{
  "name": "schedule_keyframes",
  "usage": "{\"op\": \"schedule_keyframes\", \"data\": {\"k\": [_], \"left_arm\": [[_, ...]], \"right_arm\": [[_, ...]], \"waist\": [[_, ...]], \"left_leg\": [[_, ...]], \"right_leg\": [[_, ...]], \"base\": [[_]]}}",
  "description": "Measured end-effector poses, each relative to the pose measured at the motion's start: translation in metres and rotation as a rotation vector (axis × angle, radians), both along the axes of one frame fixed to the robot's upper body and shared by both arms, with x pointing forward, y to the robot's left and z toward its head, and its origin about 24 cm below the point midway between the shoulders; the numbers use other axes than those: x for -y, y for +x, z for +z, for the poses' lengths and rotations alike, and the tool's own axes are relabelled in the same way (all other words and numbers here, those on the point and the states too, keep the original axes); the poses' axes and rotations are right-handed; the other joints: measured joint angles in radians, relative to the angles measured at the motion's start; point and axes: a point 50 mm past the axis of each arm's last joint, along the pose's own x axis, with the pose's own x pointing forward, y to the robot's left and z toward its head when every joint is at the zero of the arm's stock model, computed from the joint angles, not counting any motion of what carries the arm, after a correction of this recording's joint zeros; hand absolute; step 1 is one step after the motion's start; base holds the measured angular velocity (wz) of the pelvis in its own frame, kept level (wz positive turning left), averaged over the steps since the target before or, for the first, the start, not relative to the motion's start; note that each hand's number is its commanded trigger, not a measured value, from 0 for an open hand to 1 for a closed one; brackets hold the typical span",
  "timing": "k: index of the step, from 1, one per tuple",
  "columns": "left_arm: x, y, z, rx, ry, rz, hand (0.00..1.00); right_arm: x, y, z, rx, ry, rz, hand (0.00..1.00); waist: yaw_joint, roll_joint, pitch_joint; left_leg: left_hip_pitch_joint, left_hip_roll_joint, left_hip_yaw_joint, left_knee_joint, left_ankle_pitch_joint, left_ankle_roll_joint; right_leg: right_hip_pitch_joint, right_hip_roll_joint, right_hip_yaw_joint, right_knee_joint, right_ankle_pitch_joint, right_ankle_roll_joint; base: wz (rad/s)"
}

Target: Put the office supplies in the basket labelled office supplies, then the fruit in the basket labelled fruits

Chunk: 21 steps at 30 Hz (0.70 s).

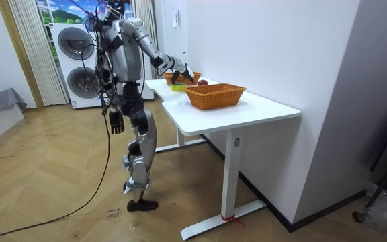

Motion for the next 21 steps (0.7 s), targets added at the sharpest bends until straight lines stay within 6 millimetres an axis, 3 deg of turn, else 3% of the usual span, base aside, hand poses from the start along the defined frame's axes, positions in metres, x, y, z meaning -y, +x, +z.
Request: {"op": "schedule_keyframes", "data": {"k": [11,21], "left_arm": [[0.0,-0.006,0.0,-0.033,-0.008,0.011,0.0],[0.003,-0.009,-0.001,-0.057,-0.021,0.02,0.0]], "right_arm": [[0.001,0.002,0.0,0.013,-0.037,-0.002,0.0],[0.006,0.005,-0.004,-0.011,-0.061,-0.033,0.0]], "waist": [[0.001,0.004,0.0],[-0.002,0.036,-0.002]], "left_leg": [[-0.006,-0.001,-0.005,0.01,0.0,0.0],[-0.011,-0.002,-0.007,0.026,0.0,-0.001]], "right_leg": [[0.002,0.0,-0.006,0.0,0.0,0.0],[0.01,-0.005,-0.046,0.001,0.0,0.0]], "base": [[0.0],[0.01]]}}
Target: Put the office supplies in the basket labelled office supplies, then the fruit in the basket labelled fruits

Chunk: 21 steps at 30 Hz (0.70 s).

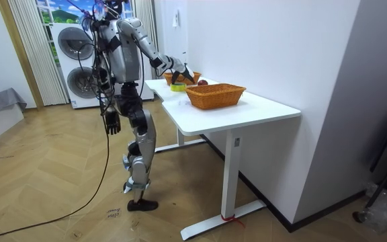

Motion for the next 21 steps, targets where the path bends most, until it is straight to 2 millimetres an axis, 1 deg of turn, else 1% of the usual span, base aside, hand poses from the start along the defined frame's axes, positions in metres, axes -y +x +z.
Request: {"op": "schedule_keyframes", "data": {"k": [2,12,16,21], "left_arm": [[-0.0001,-0.0002,0.0001,-0.003,0.002,0.001,0.0],[0.0004,-0.0007,0.0,-0.007,0.003,0.003,0.0],[0.0005,-0.0008,0.0004,-0.005,0.002,0.002,0.0],[0.0005,-0.0034,0.0004,-0.013,0.002,0.004,0.0]], "right_arm": [[0.0001,0.0,-0.0001,-0.001,-0.001,-0.001,0.0],[0.0027,0.0004,-0.0031,-0.009,-0.005,-0.018,0.0],[0.0045,0.0007,-0.0043,-0.015,-0.007,-0.026,0.0],[0.0051,0.0008,-0.0048,-0.017,-0.007,-0.028,0.0]], "waist": [[0.0,0.002,-0.001],[0.0,0.004,-0.0008],[0.0,0.009,-0.0026],[0.0,0.01,-0.003]], "left_leg": [[0.0,0.0,0.0,0.001,0.0,0.0],[0.002,0.0,-0.003,0.004,0.0,0.0],[0.001,-0.002,-0.006,0.006,0.0,0.0],[0.001,-0.003,-0.007,0.006,0.0,0.0]], "right_leg": [[0.0,0.0,-0.001,0.0,0.0,0.0],[0.005,0.0,-0.003,0.0,0.0,0.0],[0.007,0.0,-0.003,0.0,0.0,0.0],[0.007,-0.001,-0.004,0.0,0.0,0.0]], "base": [[0.0],[0.0],[0.0],[0.0]]}}
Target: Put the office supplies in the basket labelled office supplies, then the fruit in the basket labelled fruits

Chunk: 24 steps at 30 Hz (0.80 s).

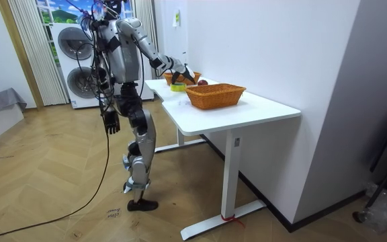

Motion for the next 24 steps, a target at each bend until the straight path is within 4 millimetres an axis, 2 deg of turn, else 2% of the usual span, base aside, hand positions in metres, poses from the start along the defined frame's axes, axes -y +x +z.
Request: {"op": "schedule_keyframes", "data": {"k": [5,11,19,20,22,24], "left_arm": [[0.001,-0.001,0.001,0.005,0.001,0.0,0.0],[0.002,0.008,0.002,0.043,-0.004,-0.009,0.0],[0.002,0.011,0.002,0.054,-0.023,-0.014,0.0],[0.002,0.011,0.002,0.055,-0.023,-0.014,0.0],[0.002,0.012,0.003,0.06,-0.021,-0.015,0.0],[0.002,0.012,0.003,0.061,-0.022,-0.016,0.0]], "right_arm": [[0.001,0.001,0.0,-0.001,-0.004,-0.001,0.0],[0.0,0.003,0.004,0.011,-0.082,0.051,0.0],[-0.001,0.004,0.005,-0.004,-0.099,0.078,0.0],[-0.001,0.004,0.005,-0.004,-0.099,0.078,0.05],[-0.001,0.004,0.005,-0.006,-0.099,0.079,0.29],[-0.001,0.004,0.004,-0.01,-0.098,0.085,0.35]], "waist": [[0.0,0.001,0.0],[0.001,-0.001,-0.001],[0.006,-0.019,-0.0043],[0.007,-0.019,-0.0042],[0.007,-0.022,-0.0029],[0.007,-0.023,-0.0022]], "left_leg": [[0.0,-0.001,-0.001,0.0,0.0,0.0],[-0.001,-0.002,-0.002,0.0,0.001,0.001],[0.0,-0.004,-0.004,0.0,0.001,0.002],[0.001,-0.004,-0.004,0.0,0.001,0.002],[0.001,-0.004,-0.004,0.0,0.001,0.002],[0.001,-0.004,-0.004,0.0,0.001,0.002]], "right_leg": [[0.0,0.0,0.002,0.0,0.0,0.0],[-0.002,-0.001,0.007,0.0,0.0,0.0],[-0.001,-0.002,0.006,0.0,0.0,0.0],[-0.001,-0.002,0.006,0.0,0.0,0.0],[-0.001,-0.002,0.005,0.0,0.0,0.0],[-0.001,-0.002,0.005,0.0,0.0,0.0]], "base": [[0.0],[0.0],[0.0],[0.0],[0.0],[0.0]]}}
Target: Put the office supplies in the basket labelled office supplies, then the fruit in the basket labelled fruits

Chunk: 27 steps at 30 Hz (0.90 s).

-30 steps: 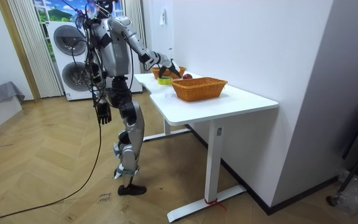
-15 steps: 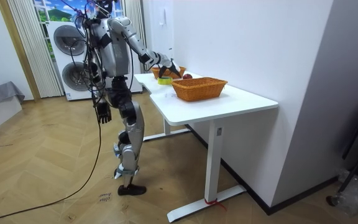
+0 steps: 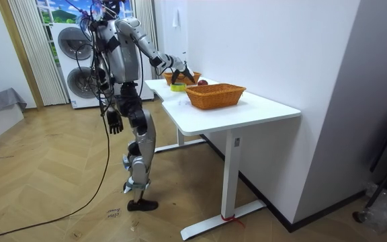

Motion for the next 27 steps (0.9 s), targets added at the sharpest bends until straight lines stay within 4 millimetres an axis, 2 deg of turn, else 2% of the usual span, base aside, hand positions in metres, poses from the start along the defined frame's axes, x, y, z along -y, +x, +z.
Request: {"op": "schedule_keyframes", "data": {"k": [1,2,3,9,13,16,27], "left_arm": [[0.0,0.0,0.0,0.001,0.0,0.0,0.0],[0.0,0.0,0.0,0.001,0.0,0.0,0.0],[0.0,0.0,0.0,0.001,-0.001,0.0,0.0],[0.0,0.0,0.0,0.002,-0.001,0.0,0.0],[-0.001,0.002,0.0,0.011,0.0,-0.004,0.0],[-0.001,0.003,0.001,0.013,0.001,-0.006,0.0],[-0.002,0.01,0.001,0.036,0.003,-0.013,0.0]], "right_arm": [[0.0,0.0,0.0,-0.001,0.0,0.001,0.49],[0.0,0.0,0.0,-0.002,0.0,0.002,0.55],[0.0,0.0,0.0,-0.005,0.001,0.005,1.0],[0.0,0.0,0.0,-0.023,0.004,0.023,1.0],[0.004,-0.002,-0.012,-0.049,-0.144,0.022,1.0],[0.005,-0.001,-0.01,-0.036,-0.169,0.024,1.0],[0.004,-0.001,-0.009,-0.042,-0.17,0.034,1.0]], "waist": [[0.0,-0.001,0.0006],[0.0,-0.002,0.0009],[0.0,-0.002,0.0014],[-0.001,-0.006,0.0032],[0.016,-0.013,0.0072],[0.022,-0.015,0.0064],[0.025,-0.013,0.007]], "left_leg": [[0.0,0.0,0.0,0.0,0.0,0.0],[0.0,0.0,0.0,0.0,0.0,0.0],[0.0,0.0,0.0,0.0,0.0,0.0],[-0.001,0.0,0.0,0.0,0.0,0.0],[-0.011,0.0,0.0,0.001,0.0,0.0],[-0.016,0.0,0.0,0.0,0.0,0.0],[-0.016,0.0,-0.001,-0.001,0.0,0.0]], "right_leg": [[0.0,0.0,0.0,0.0,0.0,0.0],[0.0,0.0,0.0,0.0,0.0,0.0],[0.0,0.0,0.0,0.0,0.0,0.0],[-0.001,0.0,0.0,0.0,0.0,0.0],[-0.011,0.0,0.0,0.0,0.0,0.0],[-0.015,0.0,0.0,0.0,0.0,0.0],[-0.015,0.0,0.002,0.0,0.0,0.0]], "base": [[0.0],[0.0],[0.0],[0.0],[0.0],[0.0],[0.0]]}}
